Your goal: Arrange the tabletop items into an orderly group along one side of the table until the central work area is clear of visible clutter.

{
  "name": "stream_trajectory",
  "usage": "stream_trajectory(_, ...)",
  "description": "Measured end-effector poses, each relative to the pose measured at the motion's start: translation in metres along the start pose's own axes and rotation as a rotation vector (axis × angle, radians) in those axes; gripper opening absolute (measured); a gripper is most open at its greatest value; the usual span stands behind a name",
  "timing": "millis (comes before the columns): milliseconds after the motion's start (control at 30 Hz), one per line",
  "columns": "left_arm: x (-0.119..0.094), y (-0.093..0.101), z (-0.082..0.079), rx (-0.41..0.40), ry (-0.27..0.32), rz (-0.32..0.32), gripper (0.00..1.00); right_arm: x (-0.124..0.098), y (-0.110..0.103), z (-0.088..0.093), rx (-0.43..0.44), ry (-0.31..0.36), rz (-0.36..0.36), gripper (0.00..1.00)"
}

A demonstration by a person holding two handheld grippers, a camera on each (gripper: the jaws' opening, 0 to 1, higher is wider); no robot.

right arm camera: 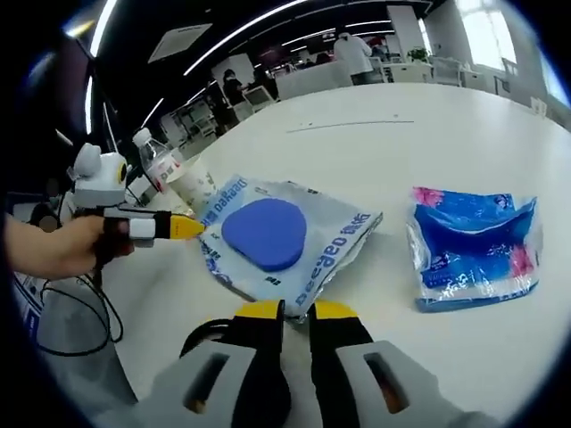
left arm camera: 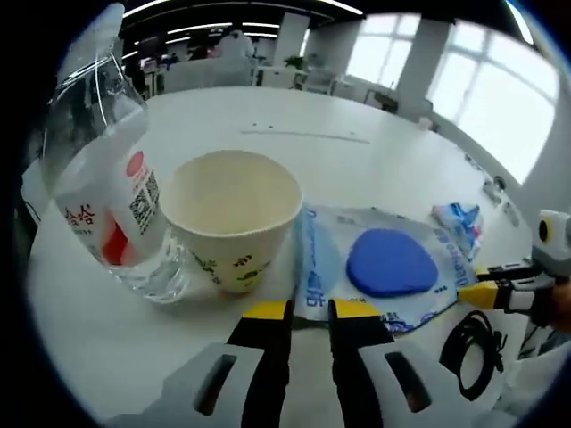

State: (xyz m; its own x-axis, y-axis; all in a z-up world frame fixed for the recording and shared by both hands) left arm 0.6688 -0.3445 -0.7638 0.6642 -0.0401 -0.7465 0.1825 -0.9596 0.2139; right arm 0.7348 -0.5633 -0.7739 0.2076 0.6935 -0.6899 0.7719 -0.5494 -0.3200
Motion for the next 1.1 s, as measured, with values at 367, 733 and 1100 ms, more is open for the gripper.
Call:
stream_trajectory(367,-0.008,0.007,-0.001,0.025,0.025,0.001,0.00,-0.008,0.000,-0.020,-0.095,0.043,0.036,0.00)
stream_trajectory(733,-0.008,0.020,-0.008,0.034,0.060,0.014,0.00,-0.009,0.023,-0.051,-0.174,0.073,0.078,0.00)
stream_trajectory(1100,-0.003,0.021,-0.011,0.032,0.054,0.007,0.00,-0.003,0.030,-0.051,-0.180,0.058,0.080,0.00)
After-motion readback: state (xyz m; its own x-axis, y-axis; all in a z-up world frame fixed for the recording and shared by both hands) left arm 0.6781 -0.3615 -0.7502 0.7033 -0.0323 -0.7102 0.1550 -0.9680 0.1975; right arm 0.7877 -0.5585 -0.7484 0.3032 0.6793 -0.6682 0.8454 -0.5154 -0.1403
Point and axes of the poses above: the point that each gripper's makers call its tool centre point, and the gripper's own axes: x roughly forward along the fingers, y roughly to its right, z roughly out of its underside, the point moved 5 cm from there along -x, roughly backward along the fingers, and after that the axes turned 4 degrees about -y, right-handed, at the moved point
